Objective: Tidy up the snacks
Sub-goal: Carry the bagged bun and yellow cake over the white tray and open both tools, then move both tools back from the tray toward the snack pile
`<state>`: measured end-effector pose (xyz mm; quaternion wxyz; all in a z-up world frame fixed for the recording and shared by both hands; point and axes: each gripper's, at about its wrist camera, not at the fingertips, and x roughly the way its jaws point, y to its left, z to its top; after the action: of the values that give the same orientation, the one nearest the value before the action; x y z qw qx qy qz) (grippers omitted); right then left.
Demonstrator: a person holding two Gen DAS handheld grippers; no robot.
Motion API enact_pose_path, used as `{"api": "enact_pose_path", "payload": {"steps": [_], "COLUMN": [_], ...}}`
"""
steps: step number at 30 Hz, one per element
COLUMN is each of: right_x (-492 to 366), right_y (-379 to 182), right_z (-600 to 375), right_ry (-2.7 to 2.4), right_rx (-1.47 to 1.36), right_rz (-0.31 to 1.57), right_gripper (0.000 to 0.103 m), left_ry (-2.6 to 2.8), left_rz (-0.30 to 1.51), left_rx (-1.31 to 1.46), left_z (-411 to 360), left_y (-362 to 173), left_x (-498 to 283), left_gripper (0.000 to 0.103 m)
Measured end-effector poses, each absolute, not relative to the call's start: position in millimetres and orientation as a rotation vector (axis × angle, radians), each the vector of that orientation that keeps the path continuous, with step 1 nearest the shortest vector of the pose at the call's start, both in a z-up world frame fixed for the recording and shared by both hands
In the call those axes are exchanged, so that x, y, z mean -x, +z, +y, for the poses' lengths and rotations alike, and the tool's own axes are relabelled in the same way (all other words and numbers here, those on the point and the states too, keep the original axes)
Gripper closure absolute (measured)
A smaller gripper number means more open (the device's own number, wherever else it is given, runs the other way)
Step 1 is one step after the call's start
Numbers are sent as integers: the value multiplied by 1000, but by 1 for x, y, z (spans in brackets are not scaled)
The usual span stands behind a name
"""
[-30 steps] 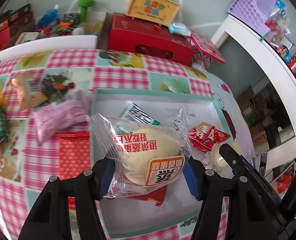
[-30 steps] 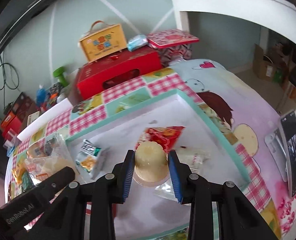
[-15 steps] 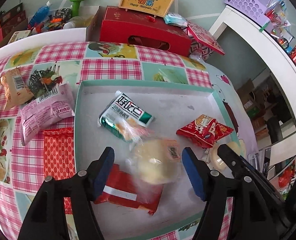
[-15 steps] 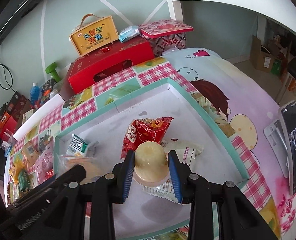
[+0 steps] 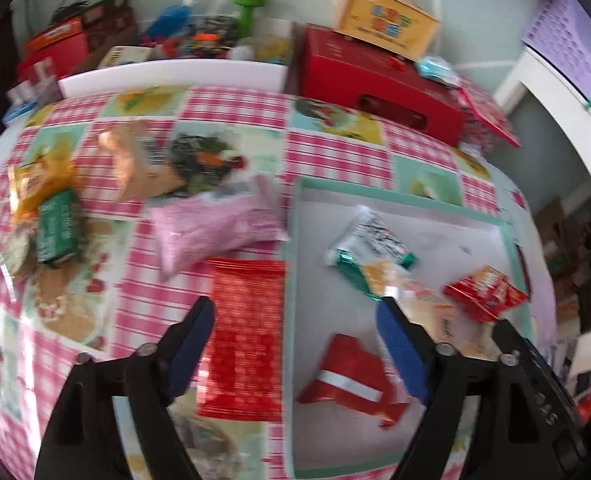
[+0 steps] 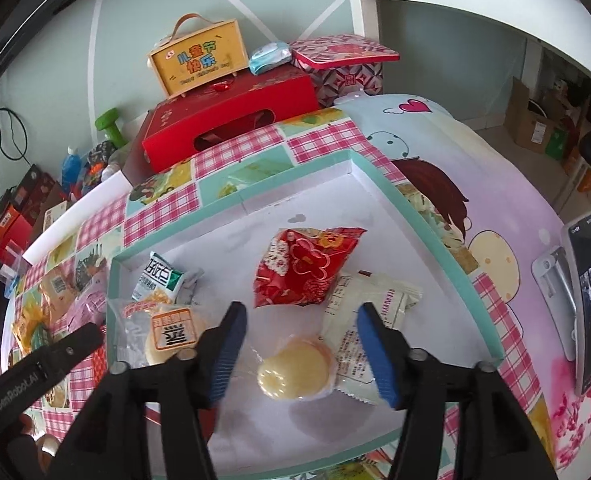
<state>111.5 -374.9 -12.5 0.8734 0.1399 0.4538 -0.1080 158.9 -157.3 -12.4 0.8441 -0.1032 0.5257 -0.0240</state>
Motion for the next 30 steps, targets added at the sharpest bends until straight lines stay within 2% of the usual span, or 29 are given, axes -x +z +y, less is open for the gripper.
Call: {"api": "enact_pose_path", "payload": {"steps": [2,6,10,21,30], "right_x": [-113,-116,-116,-114,-116], "right_y": [-11,-9,-7,4,8], "right_z": [-367,-349,-334,-298,-278], "right_ry": [-213,-169,-126,-1,51], "right_rx": [-265,-217,-185,-90,-149], "right_rz": [947,949,935,882,871], "right_gripper": [23,15,0,0,0], "left_ry": [4,85,156,253,285], "left_rz": [1095,1070,1053,1024,1000], "left_rx": [198,155,123,118,111], "left_z": [-147,-129,-111,-71,-51], "left_y": [-12,-11,-13,-7,2], "left_x": [-158,-156,-151,-134,-124], "left_gripper": [11,11,4,4,4]}}
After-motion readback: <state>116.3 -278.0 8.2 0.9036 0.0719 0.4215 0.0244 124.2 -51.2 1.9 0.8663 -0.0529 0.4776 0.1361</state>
